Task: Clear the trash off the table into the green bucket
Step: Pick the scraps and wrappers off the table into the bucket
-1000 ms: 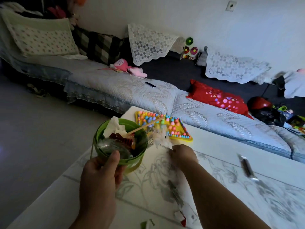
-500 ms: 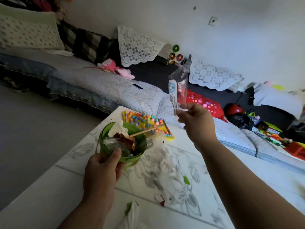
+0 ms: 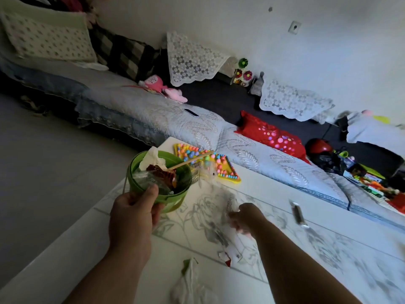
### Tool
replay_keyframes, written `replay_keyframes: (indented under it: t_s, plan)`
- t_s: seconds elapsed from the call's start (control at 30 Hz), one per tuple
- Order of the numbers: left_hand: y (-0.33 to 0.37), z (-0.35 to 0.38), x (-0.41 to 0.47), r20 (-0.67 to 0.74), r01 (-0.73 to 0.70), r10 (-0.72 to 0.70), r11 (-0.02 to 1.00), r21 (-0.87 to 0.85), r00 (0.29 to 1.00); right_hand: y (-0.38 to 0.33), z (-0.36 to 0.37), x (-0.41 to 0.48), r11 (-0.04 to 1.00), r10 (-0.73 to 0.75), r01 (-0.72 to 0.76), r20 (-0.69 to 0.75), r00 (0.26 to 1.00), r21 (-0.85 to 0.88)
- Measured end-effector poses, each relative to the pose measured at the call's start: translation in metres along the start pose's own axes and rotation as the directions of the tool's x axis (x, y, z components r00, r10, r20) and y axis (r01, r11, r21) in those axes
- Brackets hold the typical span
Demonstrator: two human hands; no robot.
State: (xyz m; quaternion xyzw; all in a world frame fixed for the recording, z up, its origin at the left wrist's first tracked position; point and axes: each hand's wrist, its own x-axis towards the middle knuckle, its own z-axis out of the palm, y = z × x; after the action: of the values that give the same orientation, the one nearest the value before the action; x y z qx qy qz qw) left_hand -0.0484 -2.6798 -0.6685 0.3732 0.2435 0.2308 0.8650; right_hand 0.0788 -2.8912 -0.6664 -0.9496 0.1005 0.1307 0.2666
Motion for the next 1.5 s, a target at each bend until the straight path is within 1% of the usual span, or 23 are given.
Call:
replay_keyframes:
  t_s: [0.07,0.1,0.17,0.3,0.33,0.37,0.43,0.47,0.53,0.6,0.63,0.7,0.77,0.8,0.87,0.9,0.93,1.0,1.1,1.17,1.33,1.43,1.5]
  plan:
    - [0.000,0.002,0.001,-0.002,0.004,-0.004,1.000,0.001,1.000,0.003,0.006,0.008,0.997,0.014,-0.015,-0.020,1.000,-0.079]
    - [0.000,0.002,0.002,-0.005,0.007,-0.007,1.000,0.007,1.000,0.003,0.007,0.011,0.990,0.010,-0.017,-0.053,0.999,-0.141]
    - [0.000,0.002,0.004,-0.005,0.007,-0.007,1.000,0.024,1.000,0.001,0.008,0.012,0.978,0.007,-0.028,-0.102,0.995,-0.206]
    - [-0.004,0.001,0.005,-0.001,0.005,-0.005,0.999,0.048,1.000,-0.002,0.003,0.006,0.948,-0.016,-0.023,-0.118,0.993,-0.318]
    - [-0.004,0.002,0.004,0.003,0.004,-0.004,0.999,0.052,1.000,-0.002,-0.002,0.002,0.955,-0.040,-0.001,-0.132,0.990,-0.298]
    - [-0.005,0.003,0.003,0.009,0.005,-0.005,0.999,0.055,1.000,-0.003,-0.008,-0.001,0.972,-0.071,0.030,-0.168,0.983,-0.233]
    - [-0.007,0.004,0.000,0.015,0.009,-0.010,0.998,0.057,1.000,-0.008,-0.023,-0.011,0.987,-0.143,0.157,-0.306,0.941,0.022]
    - [-0.008,0.004,0.000,0.016,0.013,-0.014,0.998,0.057,1.000,-0.015,-0.033,-0.019,0.959,-0.172,0.243,-0.385,0.907,0.143]
    - [-0.011,0.004,-0.002,0.016,0.019,-0.020,0.998,0.065,1.000,-0.034,-0.054,-0.041,0.860,-0.233,0.406,-0.469,0.852,0.308]
    - [-0.014,0.004,-0.004,0.023,0.014,-0.016,0.997,0.082,1.000,-0.056,-0.071,-0.068,0.755,-0.309,0.521,-0.485,0.818,0.399]
    - [-0.016,0.005,-0.006,0.030,0.011,-0.014,0.995,0.096,0.999,-0.067,-0.076,-0.082,0.715,-0.349,0.556,-0.472,0.809,0.424]
    - [-0.019,0.006,-0.009,0.048,0.010,-0.016,0.993,0.115,0.999,-0.083,-0.078,-0.104,0.686,-0.422,0.592,-0.431,0.798,0.424]
    - [-0.022,0.009,-0.014,0.063,0.008,-0.016,0.992,0.128,0.998,-0.094,-0.072,-0.118,0.722,-0.486,0.602,-0.369,0.792,0.340]
    - [-0.023,0.010,-0.016,0.068,0.004,-0.014,0.991,0.135,0.998,-0.098,-0.068,-0.122,0.747,-0.521,0.608,-0.331,0.787,0.268]
    - [-0.025,0.012,-0.019,0.075,-0.005,-0.007,0.988,0.155,0.997,-0.104,-0.058,-0.128,0.787,-0.594,0.617,-0.249,0.765,0.022]
    - [-0.026,0.012,-0.020,0.078,-0.009,-0.004,0.986,0.168,0.997,-0.107,-0.052,-0.130,0.782,-0.622,0.616,-0.197,0.758,-0.098]
    - [-0.028,0.013,-0.021,0.076,-0.009,-0.005,0.985,0.174,0.997,-0.109,-0.047,-0.131,0.766,-0.641,0.617,-0.145,0.754,-0.179]
    - [-0.030,0.014,-0.023,0.074,0.001,-0.013,0.986,0.164,0.997,-0.113,-0.037,-0.133,0.749,-0.646,0.620,-0.050,0.761,-0.234]
    - [-0.032,0.015,-0.025,0.085,0.007,-0.021,0.987,0.160,0.996,-0.119,-0.026,-0.129,0.728,-0.638,0.609,0.013,0.770,-0.316]
    - [-0.032,0.014,-0.024,0.087,0.008,-0.023,0.985,0.175,0.996,-0.122,-0.021,-0.129,0.672,-0.656,0.616,0.055,0.753,-0.411]
    - [-0.028,0.013,-0.025,0.097,-0.020,-0.004,0.969,0.247,0.995,-0.122,-0.005,-0.122,0.487,-0.652,0.614,0.209,0.729,-0.621]
    - [-0.023,0.012,-0.029,0.109,-0.063,0.031,0.951,0.303,0.994,-0.118,0.006,-0.112,0.436,-0.641,0.593,0.229,0.733,-0.676]
    - [-0.022,0.011,-0.031,0.134,-0.117,0.068,0.909,0.400,0.989,-0.117,0.009,-0.108,0.459,-0.638,0.566,0.189,0.747,-0.685]
